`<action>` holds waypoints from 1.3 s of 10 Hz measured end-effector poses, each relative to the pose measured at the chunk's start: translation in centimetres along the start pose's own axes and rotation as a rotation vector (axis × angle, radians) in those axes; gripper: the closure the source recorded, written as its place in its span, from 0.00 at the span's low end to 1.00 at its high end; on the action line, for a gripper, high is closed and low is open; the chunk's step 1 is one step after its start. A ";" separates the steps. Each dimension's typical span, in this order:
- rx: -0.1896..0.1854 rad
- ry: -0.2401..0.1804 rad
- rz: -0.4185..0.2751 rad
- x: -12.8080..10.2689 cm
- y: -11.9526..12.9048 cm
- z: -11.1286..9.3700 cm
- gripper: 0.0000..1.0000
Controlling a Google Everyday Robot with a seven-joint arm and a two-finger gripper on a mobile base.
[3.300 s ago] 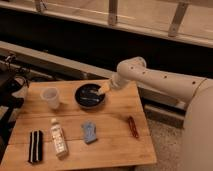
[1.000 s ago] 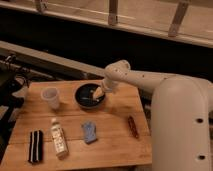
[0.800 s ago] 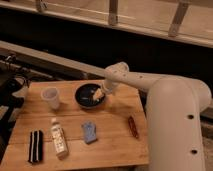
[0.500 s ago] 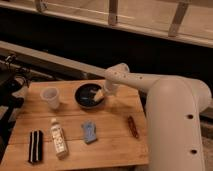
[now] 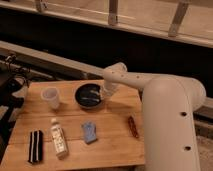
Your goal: Pick up the ceramic bowl
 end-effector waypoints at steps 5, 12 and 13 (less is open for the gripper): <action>-0.021 0.011 -0.008 -0.8 -0.4 -3.2 0.82; -0.051 -0.015 -0.029 -2.6 -0.8 -7.1 0.82; -0.055 -0.020 -0.032 -2.8 -0.9 -7.3 0.82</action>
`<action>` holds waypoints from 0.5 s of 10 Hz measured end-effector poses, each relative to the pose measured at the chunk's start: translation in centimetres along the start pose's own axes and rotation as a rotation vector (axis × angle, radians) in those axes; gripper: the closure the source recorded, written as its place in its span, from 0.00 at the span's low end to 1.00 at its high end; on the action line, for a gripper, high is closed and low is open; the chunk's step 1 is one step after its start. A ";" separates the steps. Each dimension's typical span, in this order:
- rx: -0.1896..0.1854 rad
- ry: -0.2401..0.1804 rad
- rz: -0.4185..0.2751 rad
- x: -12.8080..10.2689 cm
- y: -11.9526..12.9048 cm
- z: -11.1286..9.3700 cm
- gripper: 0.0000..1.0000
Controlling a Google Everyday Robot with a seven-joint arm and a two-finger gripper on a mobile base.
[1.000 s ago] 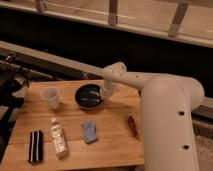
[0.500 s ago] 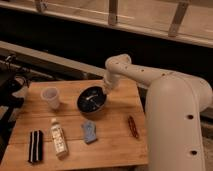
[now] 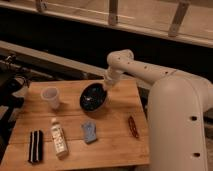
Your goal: Pick up the ceramic bowl
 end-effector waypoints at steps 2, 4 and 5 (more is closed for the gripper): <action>-0.004 -0.005 -0.005 -0.3 0.1 -0.8 0.82; -0.006 -0.008 -0.011 -0.5 0.4 -1.2 0.82; -0.008 -0.012 -0.014 -0.6 0.4 -1.5 0.82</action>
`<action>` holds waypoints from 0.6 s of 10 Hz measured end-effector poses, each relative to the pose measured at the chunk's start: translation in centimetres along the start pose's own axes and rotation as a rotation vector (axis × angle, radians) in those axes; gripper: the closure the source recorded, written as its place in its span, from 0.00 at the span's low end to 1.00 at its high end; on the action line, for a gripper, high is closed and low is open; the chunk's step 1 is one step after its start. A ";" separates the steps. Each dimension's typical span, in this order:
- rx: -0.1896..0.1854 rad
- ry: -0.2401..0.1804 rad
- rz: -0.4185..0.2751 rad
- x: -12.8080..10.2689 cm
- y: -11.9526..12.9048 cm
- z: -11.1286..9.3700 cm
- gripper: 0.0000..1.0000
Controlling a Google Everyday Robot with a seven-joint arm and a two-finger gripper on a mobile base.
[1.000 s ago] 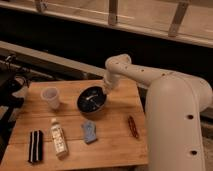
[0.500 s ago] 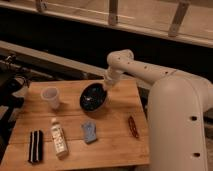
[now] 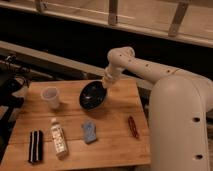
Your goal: Pick up the ceramic bowl
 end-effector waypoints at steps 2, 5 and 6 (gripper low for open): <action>0.000 -0.004 0.000 -0.1 -0.2 -0.4 0.82; -0.001 -0.008 -0.007 -0.3 0.0 -0.8 0.82; -0.002 -0.008 -0.009 -0.4 0.1 -0.9 0.82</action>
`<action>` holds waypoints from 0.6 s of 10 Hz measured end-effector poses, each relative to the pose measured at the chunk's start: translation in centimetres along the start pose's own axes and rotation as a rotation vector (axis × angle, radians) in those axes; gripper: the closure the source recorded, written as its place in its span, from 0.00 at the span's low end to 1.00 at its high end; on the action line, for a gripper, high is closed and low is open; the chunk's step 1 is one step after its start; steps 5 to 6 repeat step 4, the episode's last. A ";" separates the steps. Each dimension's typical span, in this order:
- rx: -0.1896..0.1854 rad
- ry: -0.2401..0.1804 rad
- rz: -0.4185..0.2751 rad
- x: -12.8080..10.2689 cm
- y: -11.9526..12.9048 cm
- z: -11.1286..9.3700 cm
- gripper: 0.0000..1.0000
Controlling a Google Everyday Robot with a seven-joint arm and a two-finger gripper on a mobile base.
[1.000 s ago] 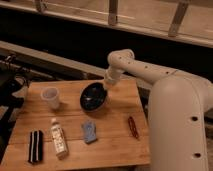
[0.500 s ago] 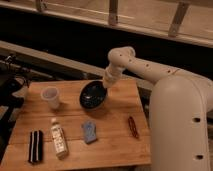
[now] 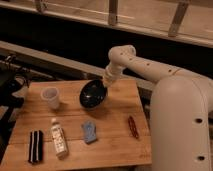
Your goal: Pick up the ceramic bowl
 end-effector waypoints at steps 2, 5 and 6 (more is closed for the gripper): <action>0.000 -0.002 -0.001 0.0 -0.1 -0.1 0.82; -0.001 -0.005 -0.001 -0.1 -0.3 -0.3 0.82; -0.001 -0.005 -0.001 -0.1 -0.3 -0.3 0.82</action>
